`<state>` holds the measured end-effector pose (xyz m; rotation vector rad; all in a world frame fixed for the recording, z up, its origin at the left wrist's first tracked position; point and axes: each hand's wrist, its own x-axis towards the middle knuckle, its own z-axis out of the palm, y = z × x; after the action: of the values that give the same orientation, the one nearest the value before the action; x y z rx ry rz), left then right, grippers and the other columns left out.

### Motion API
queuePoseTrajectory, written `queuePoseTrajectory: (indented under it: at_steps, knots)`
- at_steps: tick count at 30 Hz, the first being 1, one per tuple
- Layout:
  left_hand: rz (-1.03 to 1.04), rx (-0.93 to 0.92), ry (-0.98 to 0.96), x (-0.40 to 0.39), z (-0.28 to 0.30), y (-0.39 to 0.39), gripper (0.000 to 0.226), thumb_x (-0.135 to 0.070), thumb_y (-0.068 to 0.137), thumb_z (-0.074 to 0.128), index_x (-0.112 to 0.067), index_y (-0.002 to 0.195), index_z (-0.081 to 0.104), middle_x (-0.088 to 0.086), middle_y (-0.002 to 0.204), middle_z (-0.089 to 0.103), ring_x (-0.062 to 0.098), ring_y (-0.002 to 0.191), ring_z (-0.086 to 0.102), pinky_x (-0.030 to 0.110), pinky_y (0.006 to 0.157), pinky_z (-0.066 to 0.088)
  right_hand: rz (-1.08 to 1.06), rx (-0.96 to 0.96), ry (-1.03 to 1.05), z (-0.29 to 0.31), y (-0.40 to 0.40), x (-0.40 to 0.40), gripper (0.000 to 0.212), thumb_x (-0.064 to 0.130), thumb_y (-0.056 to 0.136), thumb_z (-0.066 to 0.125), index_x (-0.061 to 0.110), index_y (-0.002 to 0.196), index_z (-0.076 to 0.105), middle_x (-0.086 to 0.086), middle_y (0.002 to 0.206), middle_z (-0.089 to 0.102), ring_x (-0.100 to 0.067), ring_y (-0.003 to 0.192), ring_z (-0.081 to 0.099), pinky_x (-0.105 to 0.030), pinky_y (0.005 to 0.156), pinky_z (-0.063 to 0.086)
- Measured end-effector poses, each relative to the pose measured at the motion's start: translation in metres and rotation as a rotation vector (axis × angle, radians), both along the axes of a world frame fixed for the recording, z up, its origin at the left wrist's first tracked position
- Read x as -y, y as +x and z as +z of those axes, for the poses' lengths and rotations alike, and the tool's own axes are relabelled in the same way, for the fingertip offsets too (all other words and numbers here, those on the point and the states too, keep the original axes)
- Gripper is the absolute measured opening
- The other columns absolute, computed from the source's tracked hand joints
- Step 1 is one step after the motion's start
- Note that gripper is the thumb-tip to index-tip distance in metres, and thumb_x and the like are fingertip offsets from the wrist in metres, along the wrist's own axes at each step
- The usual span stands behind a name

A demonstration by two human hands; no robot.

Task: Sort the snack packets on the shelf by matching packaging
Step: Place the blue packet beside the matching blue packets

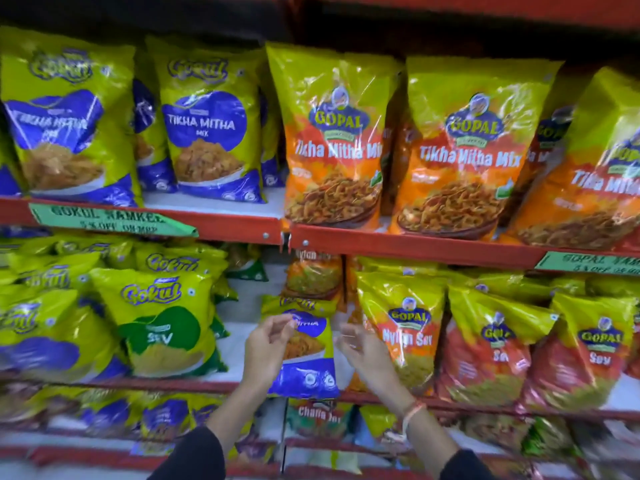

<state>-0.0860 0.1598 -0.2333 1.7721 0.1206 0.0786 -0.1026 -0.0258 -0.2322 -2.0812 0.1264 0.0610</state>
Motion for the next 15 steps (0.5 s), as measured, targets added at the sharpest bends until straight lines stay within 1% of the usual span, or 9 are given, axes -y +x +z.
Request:
queuePoseTrajectory:
  at_steps: [2, 4, 5, 7, 9, 11, 12, 14, 15]
  knots:
    - [0.040, -0.059, 0.016, -0.008, -0.019, 0.008, 0.017, -0.003, 0.091, 0.061, 0.006, 0.105, 0.066, 0.015, 0.092, 0.071, 0.011, 0.077, 0.068, 0.013, 0.075, 0.051, 0.010, -0.134, 0.004, -0.020, 0.014, -0.006, 0.031, 0.014, 0.096, 0.064, -0.003, 0.122, 0.063, -0.021, 0.118, 0.070, -0.023, 0.110, 0.065, -0.021, 0.084, 0.046]
    - [0.102, -0.120, 0.031, -0.014, -0.037, 0.021, 0.019, -0.005, 0.091, 0.063, 0.006, 0.106, 0.066, 0.016, 0.097, 0.071, 0.026, 0.091, 0.068, 0.032, 0.089, 0.054, -0.023, -0.237, 0.057, -0.034, 0.029, -0.012, 0.027, 0.019, 0.097, 0.063, 0.002, 0.118, 0.062, -0.016, 0.109, 0.065, -0.016, 0.105, 0.057, -0.023, 0.080, 0.044]
    - [0.135, -0.161, 0.050, -0.017, -0.046, 0.030, 0.023, -0.007, 0.090, 0.064, 0.006, 0.109, 0.065, 0.020, 0.104, 0.071, 0.031, 0.100, 0.067, 0.039, 0.094, 0.052, -0.064, -0.282, 0.093, -0.041, 0.038, -0.015, 0.026, 0.021, 0.096, 0.064, 0.004, 0.116, 0.062, -0.014, 0.105, 0.061, -0.018, 0.103, 0.055, -0.027, 0.081, 0.043]
    - [0.198, -0.242, 0.097, -0.022, -0.061, 0.045, 0.034, -0.011, 0.089, 0.066, 0.008, 0.118, 0.061, 0.026, 0.118, 0.067, 0.035, 0.114, 0.062, 0.044, 0.100, 0.047, -0.151, -0.346, 0.150, -0.050, 0.053, -0.020, 0.015, 0.024, 0.096, 0.065, 0.010, 0.099, 0.061, -0.014, 0.099, 0.055, -0.020, 0.099, 0.051, -0.030, 0.082, 0.038]
    - [0.237, -0.321, 0.096, -0.026, -0.072, 0.057, 0.045, -0.014, 0.087, 0.069, 0.010, 0.123, 0.057, 0.030, 0.123, 0.063, 0.039, 0.118, 0.059, 0.045, 0.101, 0.045, -0.193, -0.407, 0.174, -0.059, 0.064, -0.026, 0.024, 0.033, 0.095, 0.065, 0.008, 0.093, 0.063, -0.012, 0.099, 0.057, -0.020, 0.098, 0.052, -0.033, 0.085, 0.041]
    - [0.209, -0.458, 0.095, -0.028, -0.082, 0.067, 0.050, -0.025, 0.088, 0.069, 0.008, 0.124, 0.056, 0.029, 0.122, 0.063, 0.040, 0.117, 0.060, 0.041, 0.098, 0.044, -0.193, -0.465, 0.164, -0.066, 0.072, -0.032, 0.048, 0.044, 0.093, 0.063, 0.000, 0.111, 0.068, -0.015, 0.112, 0.069, -0.026, 0.110, 0.063, -0.039, 0.101, 0.048]
    - [0.176, -0.526, 0.091, -0.029, -0.087, 0.071, 0.050, -0.032, 0.089, 0.066, 0.006, 0.122, 0.059, 0.028, 0.120, 0.065, 0.039, 0.115, 0.061, 0.041, 0.098, 0.045, -0.191, -0.489, 0.171, -0.068, 0.074, -0.035, 0.054, 0.049, 0.092, 0.063, 0.003, 0.119, 0.067, -0.014, 0.119, 0.070, -0.030, 0.116, 0.063, -0.041, 0.105, 0.047]
    - [0.125, -0.615, 0.071, -0.030, -0.093, 0.075, 0.051, -0.044, 0.089, 0.061, 0.002, 0.110, 0.066, 0.026, 0.111, 0.069, 0.039, 0.109, 0.063, 0.042, 0.096, 0.047, -0.201, -0.521, 0.233, -0.069, 0.072, -0.040, 0.057, 0.054, 0.089, 0.063, 0.012, 0.127, 0.062, -0.004, 0.124, 0.067, -0.028, 0.121, 0.061, -0.034, 0.105, 0.046]
    - [0.114, -0.645, 0.073, -0.032, -0.094, 0.077, 0.051, -0.048, 0.089, 0.060, 0.001, 0.102, 0.067, 0.024, 0.106, 0.069, 0.038, 0.106, 0.064, 0.043, 0.095, 0.048, -0.215, -0.524, 0.255, -0.069, 0.072, -0.042, 0.056, 0.055, 0.088, 0.064, 0.016, 0.129, 0.059, 0.001, 0.121, 0.063, -0.025, 0.118, 0.058, -0.028, 0.099, 0.043]
